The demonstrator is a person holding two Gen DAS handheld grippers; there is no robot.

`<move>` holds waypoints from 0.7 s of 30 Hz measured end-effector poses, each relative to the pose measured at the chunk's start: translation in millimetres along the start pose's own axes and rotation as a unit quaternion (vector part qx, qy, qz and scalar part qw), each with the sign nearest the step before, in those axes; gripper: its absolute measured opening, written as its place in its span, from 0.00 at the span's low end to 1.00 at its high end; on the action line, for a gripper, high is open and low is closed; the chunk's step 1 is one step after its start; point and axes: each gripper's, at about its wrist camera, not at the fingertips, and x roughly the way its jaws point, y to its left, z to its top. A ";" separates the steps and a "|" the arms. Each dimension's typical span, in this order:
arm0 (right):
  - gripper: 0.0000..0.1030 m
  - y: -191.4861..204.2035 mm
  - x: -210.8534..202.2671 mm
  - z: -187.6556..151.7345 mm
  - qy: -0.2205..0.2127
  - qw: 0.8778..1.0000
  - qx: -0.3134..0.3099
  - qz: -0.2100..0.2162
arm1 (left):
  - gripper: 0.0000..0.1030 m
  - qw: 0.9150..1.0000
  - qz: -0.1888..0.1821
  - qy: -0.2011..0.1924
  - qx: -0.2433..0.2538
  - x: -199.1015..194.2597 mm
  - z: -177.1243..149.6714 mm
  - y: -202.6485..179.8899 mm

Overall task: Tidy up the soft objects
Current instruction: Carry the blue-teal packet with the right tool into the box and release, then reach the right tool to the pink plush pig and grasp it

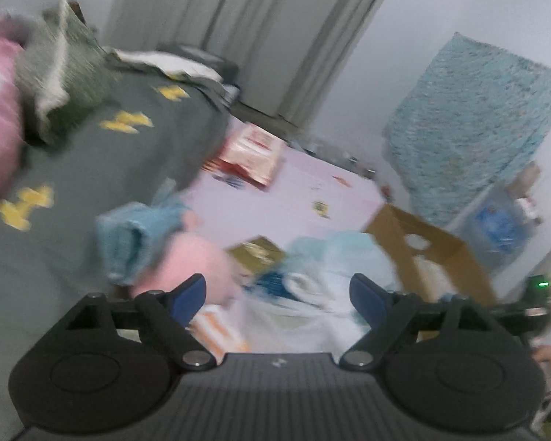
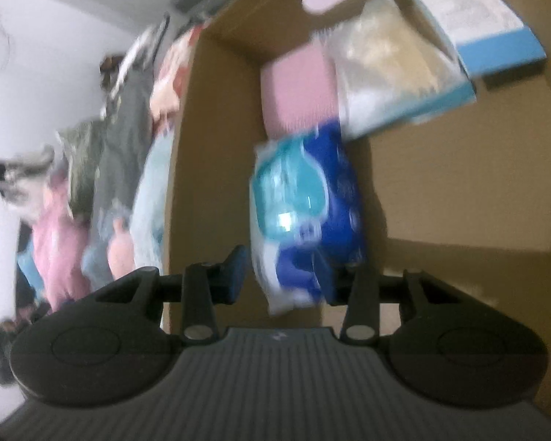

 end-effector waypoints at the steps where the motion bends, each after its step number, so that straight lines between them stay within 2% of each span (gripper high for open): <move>1: 0.40 0.3 0.6 -3.2 0.006 1.000 -0.004 -0.001 | 0.84 1.000 0.012 -0.004 0.004 -1.8 -2.6 1.9; 5: 0.42 0.6 18.5 -8.6 0.024 1.000 0.005 -0.004 | 0.84 0.999 0.043 -0.003 0.002 0.2 -9.0 11.1; 8: 0.42 1.5 27.6 -2.4 0.027 1.000 0.013 0.006 | 0.84 0.997 0.078 -0.012 0.021 -0.4 -14.3 13.7; 14: 0.49 9.7 0.8 -7.3 0.010 1.000 -0.006 0.002 | 0.84 0.989 0.130 -0.028 0.060 -7.2 -19.6 22.3; 19: 0.53 36.6 -26.7 -13.6 -0.014 0.998 -0.033 0.042 | 0.81 0.991 0.116 -0.022 0.064 2.9 -22.4 20.3; 20: 0.53 46.8 -27.5 -12.3 -0.016 0.997 -0.043 0.054 | 0.79 0.991 0.112 -0.020 0.065 6.2 -22.8 18.2; 21: 0.54 57.8 -26.5 -10.5 -0.015 0.996 -0.055 0.068 | 0.72 0.992 0.107 -0.018 0.065 9.2 -23.3 15.9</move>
